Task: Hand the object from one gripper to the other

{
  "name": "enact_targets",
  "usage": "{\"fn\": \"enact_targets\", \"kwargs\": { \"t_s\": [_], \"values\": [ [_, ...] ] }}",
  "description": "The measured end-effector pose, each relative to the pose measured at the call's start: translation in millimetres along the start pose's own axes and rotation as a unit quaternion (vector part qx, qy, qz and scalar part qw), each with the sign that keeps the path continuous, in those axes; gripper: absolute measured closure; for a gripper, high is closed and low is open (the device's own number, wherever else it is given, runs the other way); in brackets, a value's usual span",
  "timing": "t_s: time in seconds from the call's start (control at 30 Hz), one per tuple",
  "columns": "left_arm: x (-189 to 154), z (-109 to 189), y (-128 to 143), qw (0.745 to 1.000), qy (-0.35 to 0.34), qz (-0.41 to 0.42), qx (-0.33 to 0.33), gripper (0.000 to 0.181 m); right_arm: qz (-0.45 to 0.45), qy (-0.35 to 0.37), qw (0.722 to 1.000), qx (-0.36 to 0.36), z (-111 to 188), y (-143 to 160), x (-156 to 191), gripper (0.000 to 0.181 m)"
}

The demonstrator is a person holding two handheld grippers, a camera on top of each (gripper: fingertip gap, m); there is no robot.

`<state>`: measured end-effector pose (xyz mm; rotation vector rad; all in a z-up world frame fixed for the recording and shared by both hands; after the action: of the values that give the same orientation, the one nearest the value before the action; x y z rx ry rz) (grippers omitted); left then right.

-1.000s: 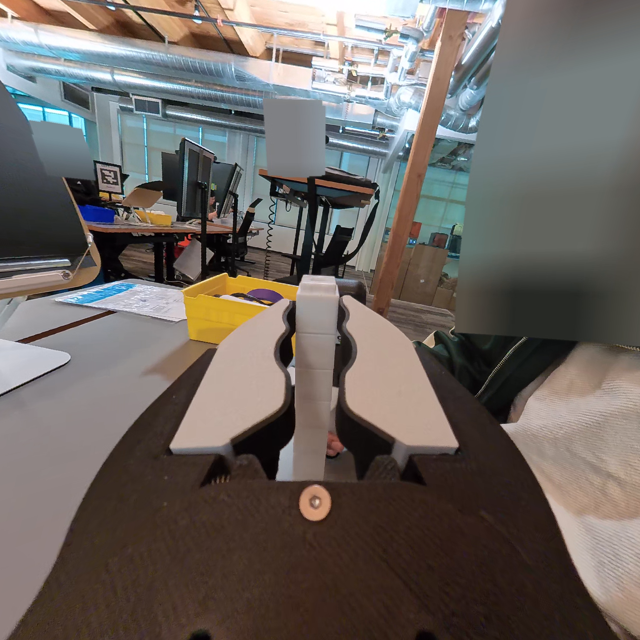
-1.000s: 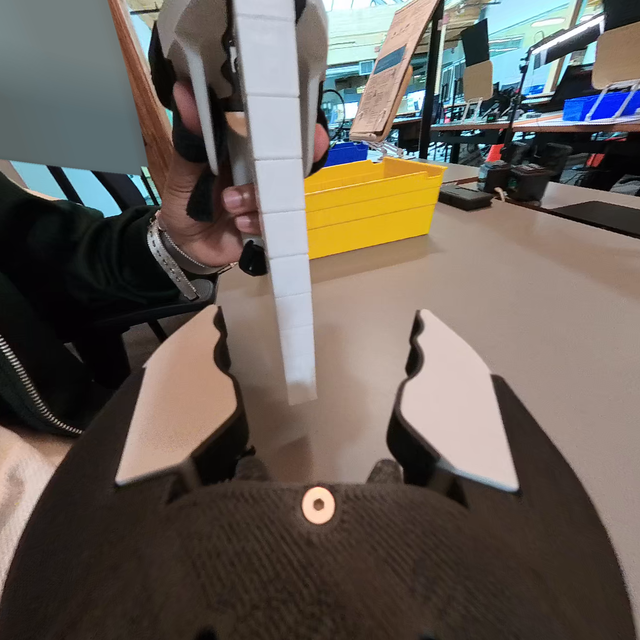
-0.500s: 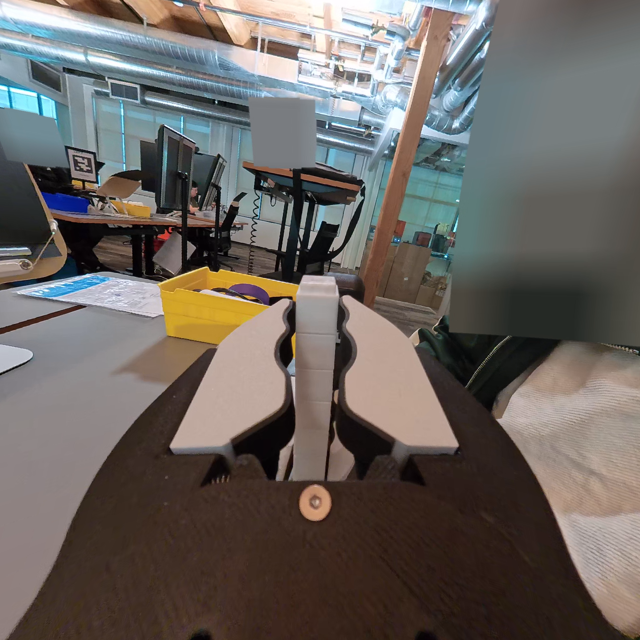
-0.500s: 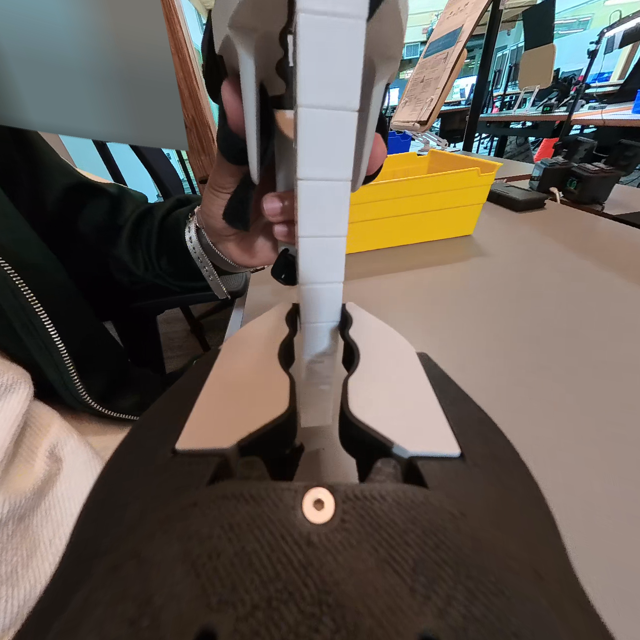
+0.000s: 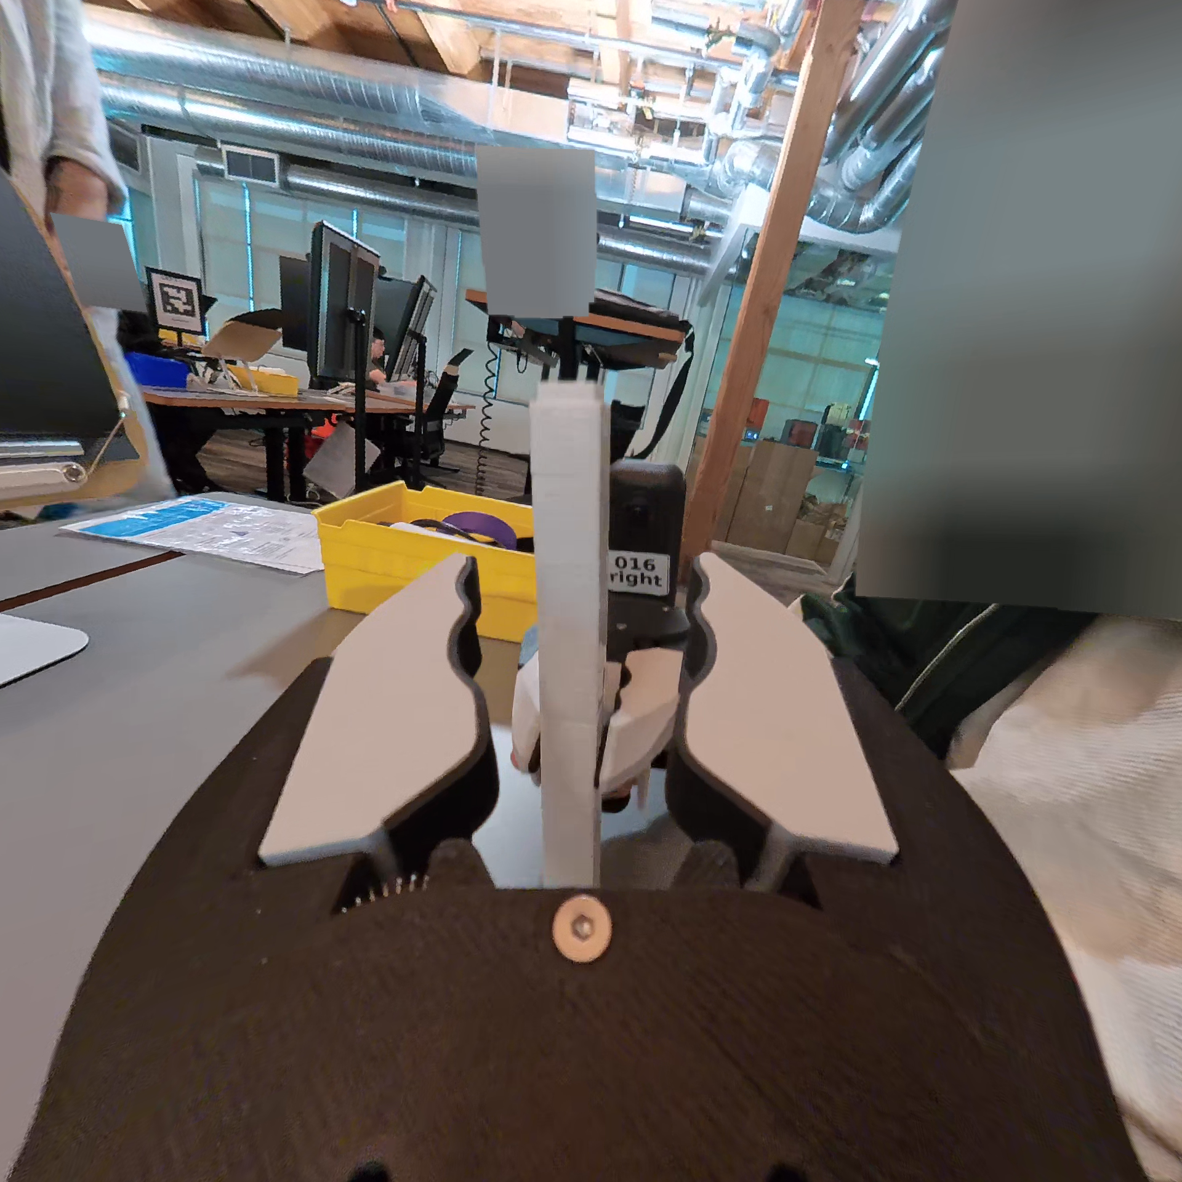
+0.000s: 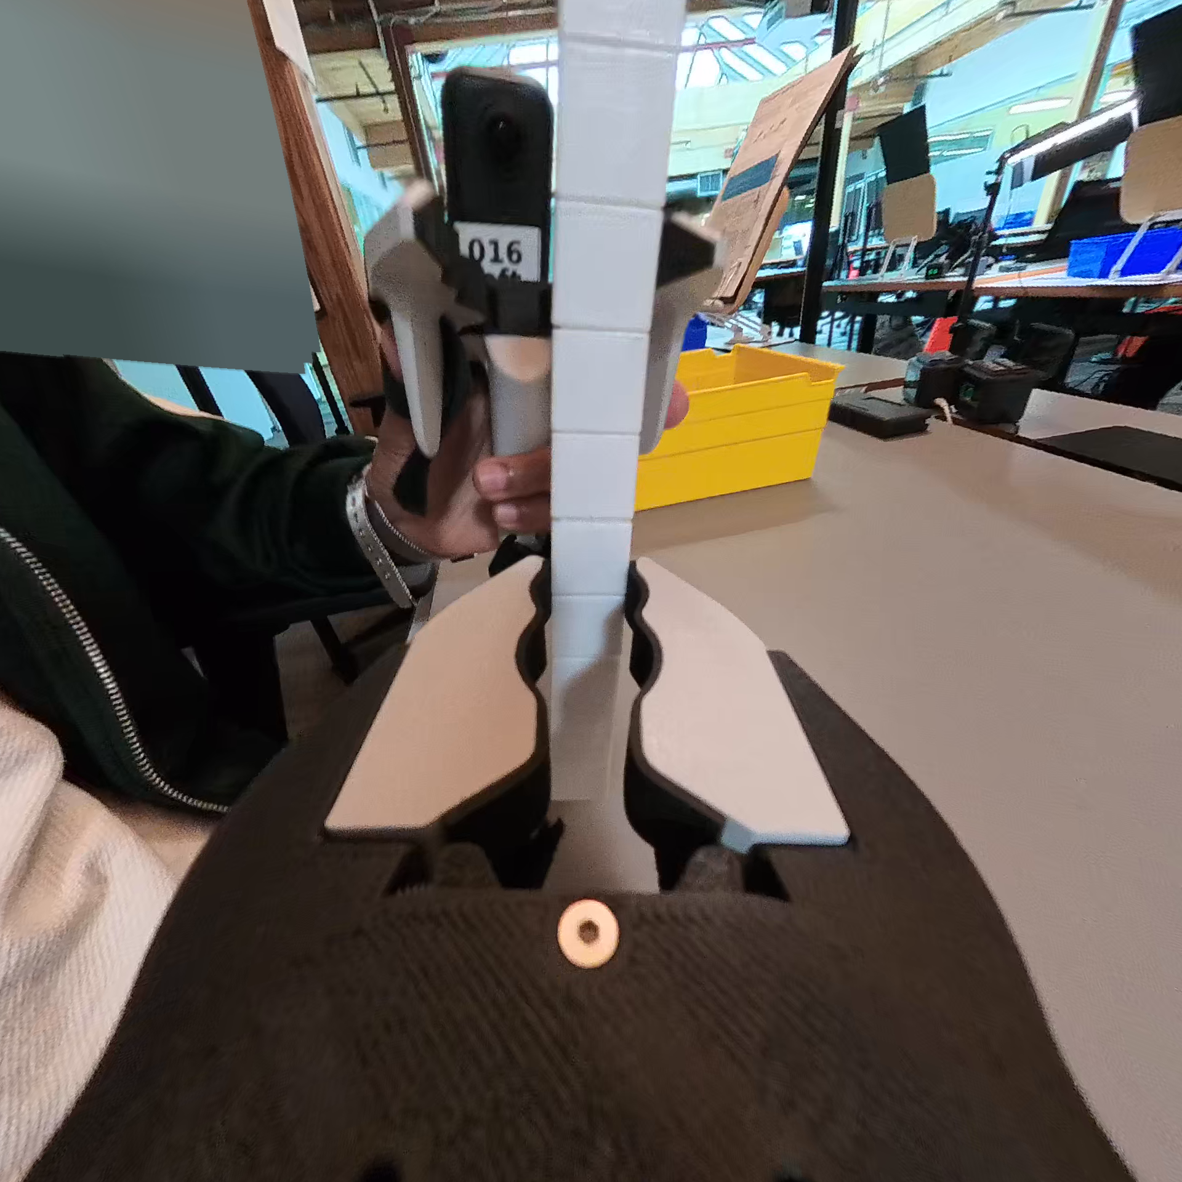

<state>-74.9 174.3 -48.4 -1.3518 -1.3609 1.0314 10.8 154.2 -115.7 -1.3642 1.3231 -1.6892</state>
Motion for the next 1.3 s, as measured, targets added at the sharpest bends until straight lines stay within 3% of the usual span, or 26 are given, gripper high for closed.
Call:
{"fn": "enact_targets", "kwargs": {
  "t_s": [0.33, 0.4, 0.5, 0.67, 0.93, 1.3],
  "values": [
    [8, -5, 53, 0.995, 0.027, 0.020, 0.099, 0.121, -0.007, 0.010, 0.999, -0.045, 19, -17, -9, 0.159],
    [9, -5, 67, 0.990, 0.041, 0.037, 0.130, 0.125, -0.007, 0.008, 0.999, -0.051, 22, -19, -10, 0.159],
    [5, -6, 83, 0.980, 0.076, 0.060, 0.172, 0.146, -0.009, 0.007, 0.998, -0.059, 25, -22, -10, 0.159],
    [-1, -9, 100, 0.969, 0.097, 0.061, 0.220, 0.145, -0.007, 0.001, 0.997, -0.072, 29, -27, -8, 0.159],
    [-16, -15, 113, 0.958, 0.130, 0.053, 0.249, 0.144, -0.010, -0.009, 0.997, -0.077, 30, -29, -5, 0.160],
    [-12, -12, 112, 0.958, 0.140, 0.086, 0.235, 0.158, -0.020, -0.016, 0.997, -0.075, 29, -27, -6, 0.159]
  ]
}}
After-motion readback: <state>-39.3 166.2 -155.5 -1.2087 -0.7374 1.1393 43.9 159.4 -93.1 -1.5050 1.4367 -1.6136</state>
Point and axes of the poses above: each gripper's, where its closed fingertips meet, z back along the fingers, y out of its underside, x = y × z across the jaws, the point moved 5 cm from there along z, back along the fingers, and after that the axes turned 14 degrees about -z, right-handed, at the moved point
